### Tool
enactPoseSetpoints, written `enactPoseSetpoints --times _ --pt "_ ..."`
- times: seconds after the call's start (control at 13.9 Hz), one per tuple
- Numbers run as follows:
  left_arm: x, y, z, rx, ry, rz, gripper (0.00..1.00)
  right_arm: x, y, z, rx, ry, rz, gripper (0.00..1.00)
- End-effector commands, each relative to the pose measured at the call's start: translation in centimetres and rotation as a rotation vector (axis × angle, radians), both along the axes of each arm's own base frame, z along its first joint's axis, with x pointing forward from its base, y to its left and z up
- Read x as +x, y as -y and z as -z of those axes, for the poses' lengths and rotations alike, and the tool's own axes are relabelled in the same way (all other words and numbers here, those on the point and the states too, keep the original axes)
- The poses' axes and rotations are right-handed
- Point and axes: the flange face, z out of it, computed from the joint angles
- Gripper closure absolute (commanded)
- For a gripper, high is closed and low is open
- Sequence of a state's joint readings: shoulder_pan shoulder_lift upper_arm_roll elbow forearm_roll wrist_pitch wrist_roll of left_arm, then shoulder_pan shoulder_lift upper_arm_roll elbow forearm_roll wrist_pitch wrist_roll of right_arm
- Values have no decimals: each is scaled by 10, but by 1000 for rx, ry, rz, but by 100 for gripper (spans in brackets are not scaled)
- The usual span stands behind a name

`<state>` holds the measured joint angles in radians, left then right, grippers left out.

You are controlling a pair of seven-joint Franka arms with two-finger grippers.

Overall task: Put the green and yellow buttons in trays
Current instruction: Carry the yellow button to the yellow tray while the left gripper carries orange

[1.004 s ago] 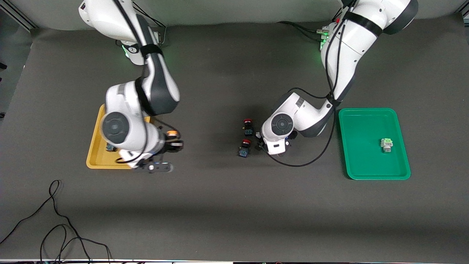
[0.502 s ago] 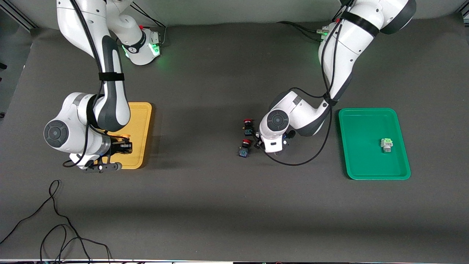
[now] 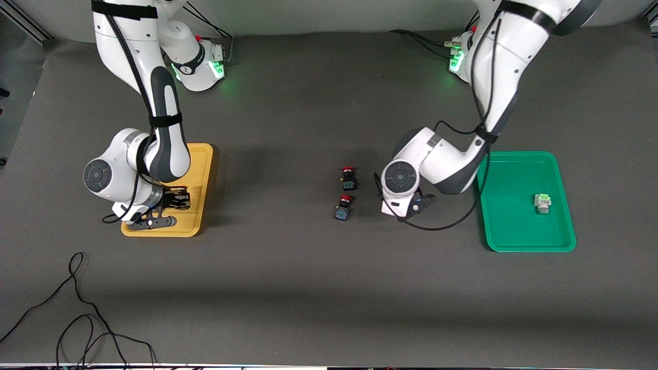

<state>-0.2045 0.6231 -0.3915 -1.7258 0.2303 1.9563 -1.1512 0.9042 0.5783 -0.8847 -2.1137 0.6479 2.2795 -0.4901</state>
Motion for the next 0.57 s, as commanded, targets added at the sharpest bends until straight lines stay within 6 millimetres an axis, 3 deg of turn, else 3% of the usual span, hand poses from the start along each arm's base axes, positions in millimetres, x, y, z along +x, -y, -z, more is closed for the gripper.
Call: enactPoseSetpoints --times 0.0,0.07,0.14,0.22,0.5 --pt "11 -46 -57 -14 -47 170 100 1 0 5 6 17 -13 58" --pt "17 -67 -70 -31 -72 228 100 2 0 4 7 18 -11 19" --pt "23 -90 -82 -50 -95 279 100 4 -2 2 13 19 -10 7" --pt "29 -115 -90 -74 -128 338 100 4 -3 -1 25 18 -8 0" --pt "49 -206 -107 -196 -171 585 100 38 -16 -48 74 50 -30 0"
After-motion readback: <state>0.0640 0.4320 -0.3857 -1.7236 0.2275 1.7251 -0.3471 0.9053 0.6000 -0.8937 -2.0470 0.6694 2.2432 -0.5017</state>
